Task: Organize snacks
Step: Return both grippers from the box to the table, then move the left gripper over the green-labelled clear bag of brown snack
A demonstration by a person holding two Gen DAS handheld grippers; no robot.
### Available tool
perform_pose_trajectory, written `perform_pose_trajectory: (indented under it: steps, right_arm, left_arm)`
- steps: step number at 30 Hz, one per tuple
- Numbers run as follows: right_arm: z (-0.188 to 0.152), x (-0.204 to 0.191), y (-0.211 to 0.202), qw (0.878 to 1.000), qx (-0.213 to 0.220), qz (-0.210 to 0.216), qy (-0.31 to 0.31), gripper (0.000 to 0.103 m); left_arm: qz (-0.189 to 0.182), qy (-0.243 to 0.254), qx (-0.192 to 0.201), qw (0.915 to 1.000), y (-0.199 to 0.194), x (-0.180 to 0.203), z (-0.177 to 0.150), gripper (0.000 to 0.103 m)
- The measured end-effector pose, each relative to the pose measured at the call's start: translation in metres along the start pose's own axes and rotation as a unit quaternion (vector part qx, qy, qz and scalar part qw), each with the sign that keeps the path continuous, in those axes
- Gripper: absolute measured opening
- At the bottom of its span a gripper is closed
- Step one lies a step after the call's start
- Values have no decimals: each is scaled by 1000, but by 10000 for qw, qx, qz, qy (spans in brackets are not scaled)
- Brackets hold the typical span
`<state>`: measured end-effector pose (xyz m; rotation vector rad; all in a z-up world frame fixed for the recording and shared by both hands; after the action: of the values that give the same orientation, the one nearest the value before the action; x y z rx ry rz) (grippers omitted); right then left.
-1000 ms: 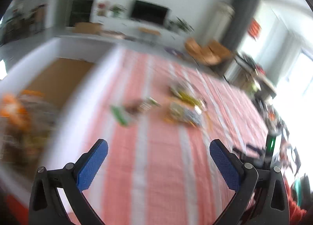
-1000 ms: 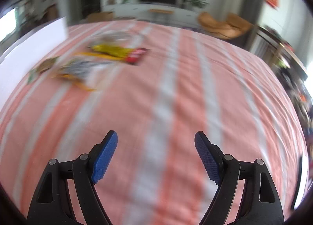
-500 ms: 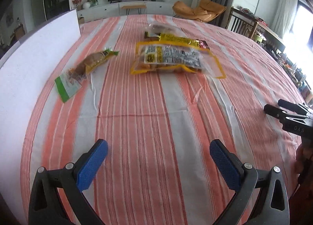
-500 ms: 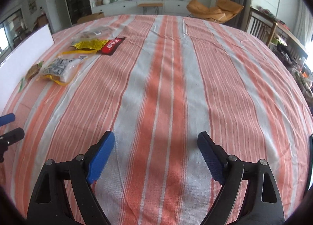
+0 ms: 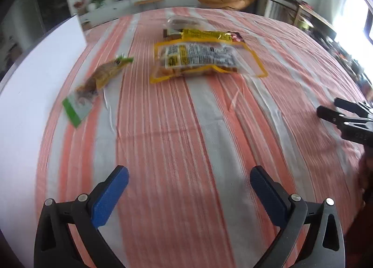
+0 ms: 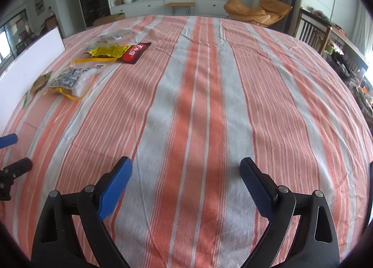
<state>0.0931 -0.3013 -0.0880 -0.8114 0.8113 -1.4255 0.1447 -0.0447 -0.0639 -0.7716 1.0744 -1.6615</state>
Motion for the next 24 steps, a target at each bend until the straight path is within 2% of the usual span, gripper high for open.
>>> perform_pose_trajectory:
  steps: [3, 5, 8, 12, 14, 15, 17, 19, 22, 24]
  right_arm:
    - [0, 0, 0, 10000, 0, -6, 1, 95]
    - [0, 0, 0, 10000, -1, -6, 0, 95]
    - [0, 0, 0, 10000, -5, 9, 3, 96]
    - [0, 0, 0, 10000, -7, 8, 1, 97]
    - [0, -1, 0, 10000, -8, 9, 2, 97]
    - [0, -1, 0, 10000, -8, 9, 2, 97]
    - [0, 0, -1, 10000, -8, 7, 2, 97]
    - [0, 0, -1, 10000, -7, 7, 3, 97]
    - [0, 0, -1, 10000, -7, 6, 5, 97]
    - [0, -1, 0, 10000, -11, 3, 11, 97]
  left_arm:
    - [321, 254, 234, 9989, -21, -22, 32, 103]
    - [401, 420, 105, 9983, -24, -36, 57, 103]
    - [628, 617, -220, 9959, -7, -59, 92, 103]
    - [802, 366, -641, 9940, 34, -90, 115, 103]
    - [725, 226, -696, 9947, 46, -100, 118, 102]
    - [573, 141, -735, 9955, 51, -105, 118, 102]
    - [369, 54, -750, 9965, 57, -106, 119, 96]
    - [192, -142, -674, 9974, 52, -108, 114, 80]
    - [35, -342, -591, 9977, 44, -106, 105, 65]
    - [8, -412, -560, 9976, 38, -100, 95, 63]
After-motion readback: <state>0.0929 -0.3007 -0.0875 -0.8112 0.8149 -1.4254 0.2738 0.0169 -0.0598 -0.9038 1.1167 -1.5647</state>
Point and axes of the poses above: each gripper's, at about its wrist camera, not at the fingertips, and y roughly the way its jaws point, x to its right, z to its top, the point moved 1 cm from there along y, roughly the way its jaws point, and after that the axes turned 8 degrees about -x, right-handed, at the moved point
